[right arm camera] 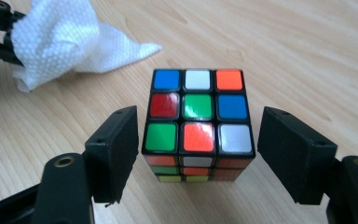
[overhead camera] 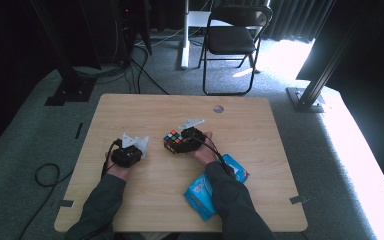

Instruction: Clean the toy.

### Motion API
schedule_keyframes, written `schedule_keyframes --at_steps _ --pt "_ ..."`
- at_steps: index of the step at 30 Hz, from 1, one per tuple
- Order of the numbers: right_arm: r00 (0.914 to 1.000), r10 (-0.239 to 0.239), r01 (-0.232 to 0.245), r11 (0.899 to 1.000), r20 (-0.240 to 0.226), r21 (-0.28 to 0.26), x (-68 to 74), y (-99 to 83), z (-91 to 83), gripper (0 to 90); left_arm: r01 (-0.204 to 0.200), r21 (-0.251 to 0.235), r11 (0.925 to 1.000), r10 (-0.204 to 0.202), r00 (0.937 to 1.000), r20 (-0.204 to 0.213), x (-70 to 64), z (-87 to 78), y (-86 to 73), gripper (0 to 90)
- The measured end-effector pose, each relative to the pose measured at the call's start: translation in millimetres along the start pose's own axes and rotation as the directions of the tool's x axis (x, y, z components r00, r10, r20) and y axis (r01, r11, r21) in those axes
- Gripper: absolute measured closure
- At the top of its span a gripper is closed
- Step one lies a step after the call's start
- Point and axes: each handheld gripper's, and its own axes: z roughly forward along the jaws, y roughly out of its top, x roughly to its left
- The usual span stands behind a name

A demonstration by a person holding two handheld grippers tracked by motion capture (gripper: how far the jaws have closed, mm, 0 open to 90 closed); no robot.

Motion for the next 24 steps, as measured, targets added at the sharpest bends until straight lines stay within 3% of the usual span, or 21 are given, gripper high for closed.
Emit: schedule_keyframes --at_steps 5,9,15,18,21,24 --pt "0.9999 0.011 -0.011 0.997 0.0 -0.076 -0.6 0.5 -8.7 28.8 0.0 -0.004 1.0 0.0 1.0 -0.003 0.0 -0.8 0.5 73.8" --pt "0.9984 0.046 -0.042 0.99 0.034 -0.133 -5.0 -0.1 -15.6 32.6 0.006 -0.008 0.9999 -0.006 0.9999 -0.008 1.5 -2.0 0.8 73.2" --pt "0.9922 0.076 -0.06 0.986 0.099 -0.153 -7.7 -0.8 -19.0 37.0 0.013 -0.015 0.9998 -0.013 0.9998 -0.014 2.6 -3.6 1.2 71.1" --pt "0.9835 0.11 -0.086 0.983 0.144 -0.163 -11.0 -1.6 -20.8 37.3 0.01 -0.014 0.9998 -0.011 0.9999 -0.01 2.8 -4.3 1.4 70.5" --pt "0.9693 0.153 -0.121 0.978 0.192 -0.17 -15.3 -3.0 -22.7 37.3 0.013 -0.016 0.9998 -0.014 0.9998 -0.012 3.2 -4.3 1.2 70.3" --pt "0.9589 0.187 -0.15 0.973 0.213 -0.178 -18.7 -4.2 -24.1 37.3 0.02 -0.019 0.9996 -0.02 0.9997 -0.013 4.1 -4.5 1.0 64.6"
